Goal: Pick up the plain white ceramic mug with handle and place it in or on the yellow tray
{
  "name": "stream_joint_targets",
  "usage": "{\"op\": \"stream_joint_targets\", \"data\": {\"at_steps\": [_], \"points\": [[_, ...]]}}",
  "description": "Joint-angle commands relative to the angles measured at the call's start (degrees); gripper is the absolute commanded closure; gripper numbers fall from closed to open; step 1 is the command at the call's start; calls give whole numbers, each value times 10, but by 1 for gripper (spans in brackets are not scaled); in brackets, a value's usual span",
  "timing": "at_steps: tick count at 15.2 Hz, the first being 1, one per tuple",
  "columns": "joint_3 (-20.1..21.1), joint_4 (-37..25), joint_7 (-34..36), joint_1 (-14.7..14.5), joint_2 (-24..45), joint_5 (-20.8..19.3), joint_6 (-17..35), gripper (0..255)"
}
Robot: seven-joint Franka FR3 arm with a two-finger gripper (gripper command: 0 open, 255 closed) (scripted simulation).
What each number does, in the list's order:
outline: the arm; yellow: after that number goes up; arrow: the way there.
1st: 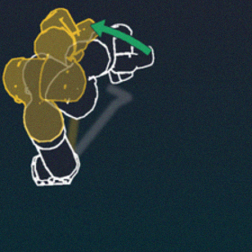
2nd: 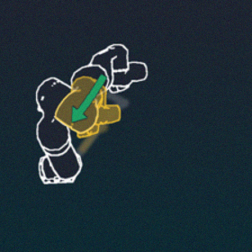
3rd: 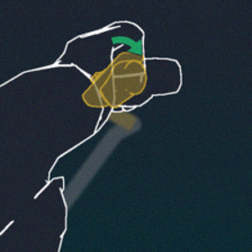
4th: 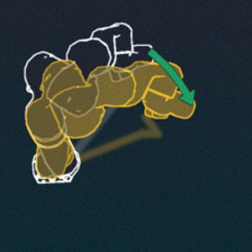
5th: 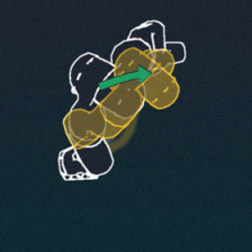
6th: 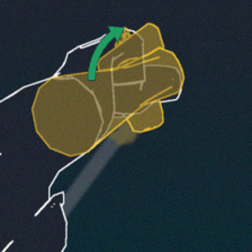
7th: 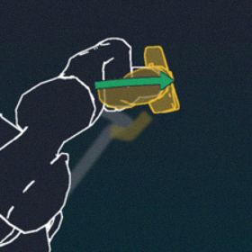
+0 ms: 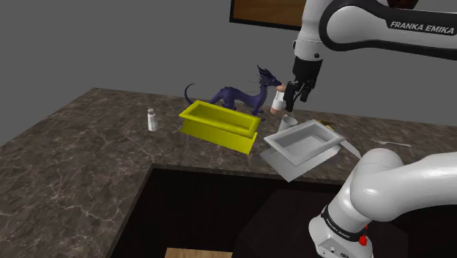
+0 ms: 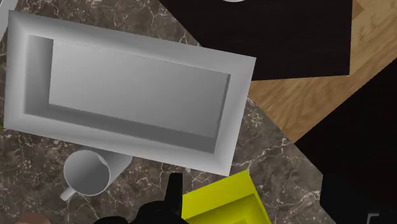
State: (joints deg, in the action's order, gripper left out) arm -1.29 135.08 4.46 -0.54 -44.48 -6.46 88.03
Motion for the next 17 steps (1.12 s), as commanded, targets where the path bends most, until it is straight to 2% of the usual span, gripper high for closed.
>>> {"op": "stream_joint_targets", "data": {"at_steps": [1,9,17], "points": [[0,0,0,0,0,0,0,0],[-97,85,-94,23,27,-52,142,0],[-203,113,-194,36,125,-83,298,0]]}}
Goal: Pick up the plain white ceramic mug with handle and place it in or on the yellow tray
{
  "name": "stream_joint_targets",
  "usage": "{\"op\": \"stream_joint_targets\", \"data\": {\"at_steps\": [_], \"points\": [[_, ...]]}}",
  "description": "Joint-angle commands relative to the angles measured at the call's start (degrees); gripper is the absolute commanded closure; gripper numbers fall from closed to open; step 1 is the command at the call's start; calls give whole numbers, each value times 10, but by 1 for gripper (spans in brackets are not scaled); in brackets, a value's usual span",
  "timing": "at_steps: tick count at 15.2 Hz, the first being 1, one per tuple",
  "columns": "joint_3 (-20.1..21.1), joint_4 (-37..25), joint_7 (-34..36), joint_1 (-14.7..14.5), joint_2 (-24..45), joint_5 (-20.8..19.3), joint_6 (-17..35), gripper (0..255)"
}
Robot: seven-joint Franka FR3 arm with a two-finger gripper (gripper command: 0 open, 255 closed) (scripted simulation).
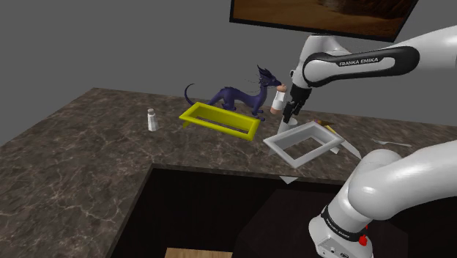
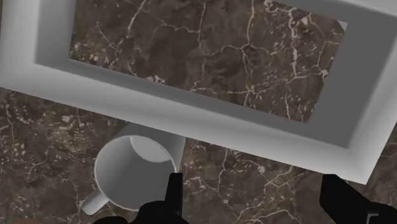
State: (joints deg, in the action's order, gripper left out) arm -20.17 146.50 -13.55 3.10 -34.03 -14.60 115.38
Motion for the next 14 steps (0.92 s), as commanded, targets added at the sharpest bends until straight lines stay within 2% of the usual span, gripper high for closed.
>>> {"op": "stream_joint_targets", "data": {"at_steps": [1,5,14], "points": [[-28,-2,-28,-1,37,-1,44,0],[-85,-13,-90,-11,116,13,122,0],[-107,11,-107,-19,169,26,199,0]]}}
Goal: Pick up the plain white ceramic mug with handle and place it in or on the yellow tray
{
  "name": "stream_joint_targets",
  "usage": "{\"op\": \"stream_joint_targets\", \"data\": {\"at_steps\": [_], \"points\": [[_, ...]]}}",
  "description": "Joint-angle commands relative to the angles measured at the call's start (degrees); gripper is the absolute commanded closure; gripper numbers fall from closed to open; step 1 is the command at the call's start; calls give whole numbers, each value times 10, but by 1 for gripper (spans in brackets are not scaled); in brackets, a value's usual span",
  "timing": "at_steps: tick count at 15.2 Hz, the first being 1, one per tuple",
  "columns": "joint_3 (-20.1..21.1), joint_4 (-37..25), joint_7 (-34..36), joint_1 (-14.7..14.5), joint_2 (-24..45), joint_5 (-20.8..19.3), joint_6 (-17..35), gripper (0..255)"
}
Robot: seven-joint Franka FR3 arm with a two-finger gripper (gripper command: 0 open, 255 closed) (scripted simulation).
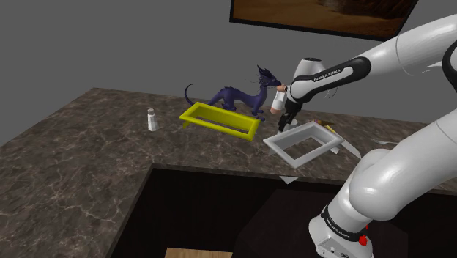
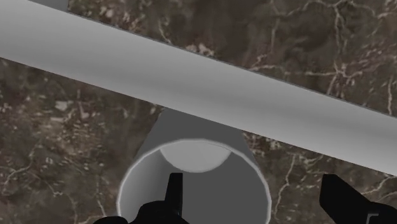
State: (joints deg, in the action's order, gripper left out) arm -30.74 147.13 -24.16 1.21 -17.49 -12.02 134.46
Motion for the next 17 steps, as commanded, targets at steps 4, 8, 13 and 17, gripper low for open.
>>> {"op": "stream_joint_targets", "data": {"at_steps": [4,8,13,17], "points": [[-2,5,-1,0,3,0,9,0],[-2,5,-1,0,3,0,9,255],[-2,5,-1,0,3,0,9,255],[-2,5,-1,0,3,0,9,255]]}}
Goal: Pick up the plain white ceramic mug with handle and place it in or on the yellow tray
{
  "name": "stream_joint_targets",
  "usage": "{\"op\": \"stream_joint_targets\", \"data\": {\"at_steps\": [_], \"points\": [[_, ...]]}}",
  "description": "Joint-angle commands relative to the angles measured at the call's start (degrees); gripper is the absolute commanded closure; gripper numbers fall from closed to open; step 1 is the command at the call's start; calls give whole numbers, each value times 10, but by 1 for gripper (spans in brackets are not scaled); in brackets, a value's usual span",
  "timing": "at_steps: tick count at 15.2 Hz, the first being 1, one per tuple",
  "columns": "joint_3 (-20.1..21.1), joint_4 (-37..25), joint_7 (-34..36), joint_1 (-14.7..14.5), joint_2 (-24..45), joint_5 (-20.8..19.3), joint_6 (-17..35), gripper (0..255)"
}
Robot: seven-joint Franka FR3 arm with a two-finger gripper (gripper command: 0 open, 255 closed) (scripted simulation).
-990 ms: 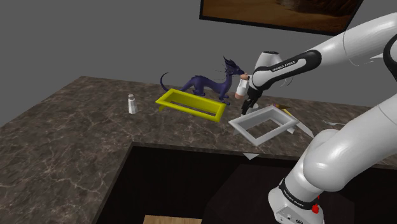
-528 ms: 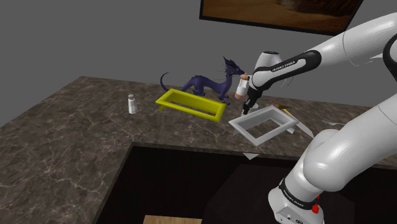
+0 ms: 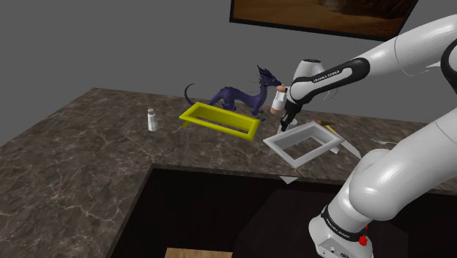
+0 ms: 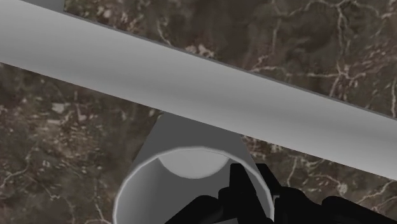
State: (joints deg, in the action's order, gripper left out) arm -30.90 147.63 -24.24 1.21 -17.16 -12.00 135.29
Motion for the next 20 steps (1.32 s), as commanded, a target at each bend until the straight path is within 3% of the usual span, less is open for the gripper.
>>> {"op": "stream_joint_targets", "data": {"at_steps": [1,20], "points": [[2,-4,2,1,-6,-2,-9,255],[38,-94,15,7,-85,-8,-176,255]]}}
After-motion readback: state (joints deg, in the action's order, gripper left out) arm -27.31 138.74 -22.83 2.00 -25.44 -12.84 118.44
